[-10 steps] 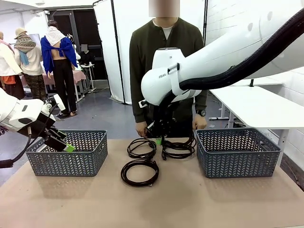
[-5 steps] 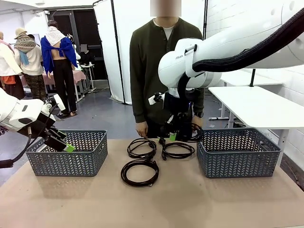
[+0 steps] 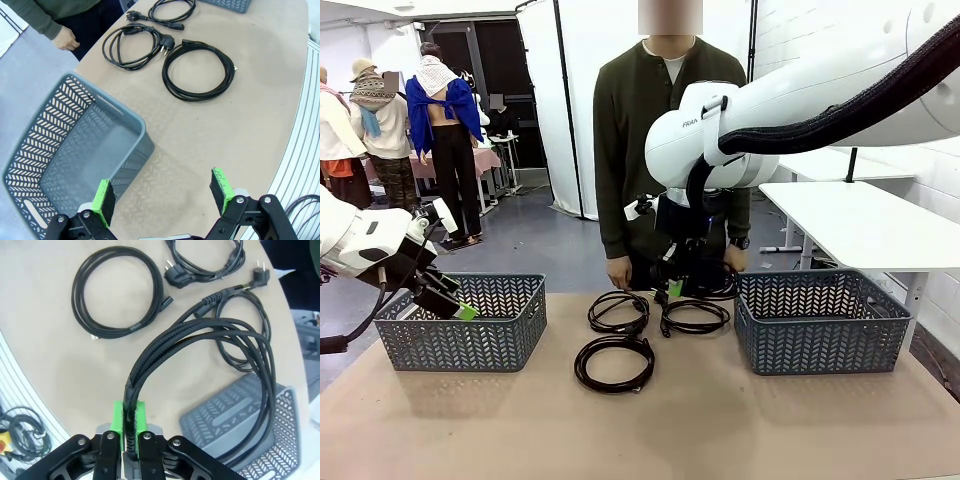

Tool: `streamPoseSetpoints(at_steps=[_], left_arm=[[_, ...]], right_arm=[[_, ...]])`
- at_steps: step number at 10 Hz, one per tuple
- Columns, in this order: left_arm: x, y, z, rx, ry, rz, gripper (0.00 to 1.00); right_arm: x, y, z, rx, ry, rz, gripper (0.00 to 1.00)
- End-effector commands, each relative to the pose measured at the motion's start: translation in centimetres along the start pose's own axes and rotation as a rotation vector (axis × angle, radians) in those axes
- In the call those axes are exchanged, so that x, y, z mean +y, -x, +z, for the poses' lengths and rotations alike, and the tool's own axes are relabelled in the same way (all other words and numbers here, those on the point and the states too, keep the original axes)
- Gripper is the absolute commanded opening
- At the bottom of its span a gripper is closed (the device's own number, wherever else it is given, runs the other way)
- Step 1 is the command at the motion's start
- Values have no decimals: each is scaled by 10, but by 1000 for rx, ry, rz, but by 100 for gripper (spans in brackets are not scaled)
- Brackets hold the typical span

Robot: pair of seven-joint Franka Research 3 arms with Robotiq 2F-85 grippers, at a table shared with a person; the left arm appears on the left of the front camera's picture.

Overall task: Organize the cables according to human instructions.
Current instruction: Pick up a bundle of cables and place it in the basket indicated by the human.

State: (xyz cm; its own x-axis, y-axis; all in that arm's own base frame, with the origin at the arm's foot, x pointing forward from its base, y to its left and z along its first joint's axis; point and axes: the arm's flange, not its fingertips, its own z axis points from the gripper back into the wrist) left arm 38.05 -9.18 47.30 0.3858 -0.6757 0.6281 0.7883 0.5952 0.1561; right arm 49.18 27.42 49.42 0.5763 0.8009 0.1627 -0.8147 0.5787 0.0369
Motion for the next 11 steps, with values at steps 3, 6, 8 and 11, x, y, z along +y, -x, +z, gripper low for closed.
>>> streamPoseSetpoints(at_steps=[3,6,8,11], left_arm=[[2,1,-1,-8,5,11,100],[2,1,-1,-8,5,11,100],[2,1,-1,-8,5,11,100],[2,1,-1,-8,5,11,100]], right_arm=[[-14,14,8,49,15,122,0],[-50,57,22,65,16,251,0],[-72,86,24,69,21,319,0],[-101,128,32,55,75,381,0]])
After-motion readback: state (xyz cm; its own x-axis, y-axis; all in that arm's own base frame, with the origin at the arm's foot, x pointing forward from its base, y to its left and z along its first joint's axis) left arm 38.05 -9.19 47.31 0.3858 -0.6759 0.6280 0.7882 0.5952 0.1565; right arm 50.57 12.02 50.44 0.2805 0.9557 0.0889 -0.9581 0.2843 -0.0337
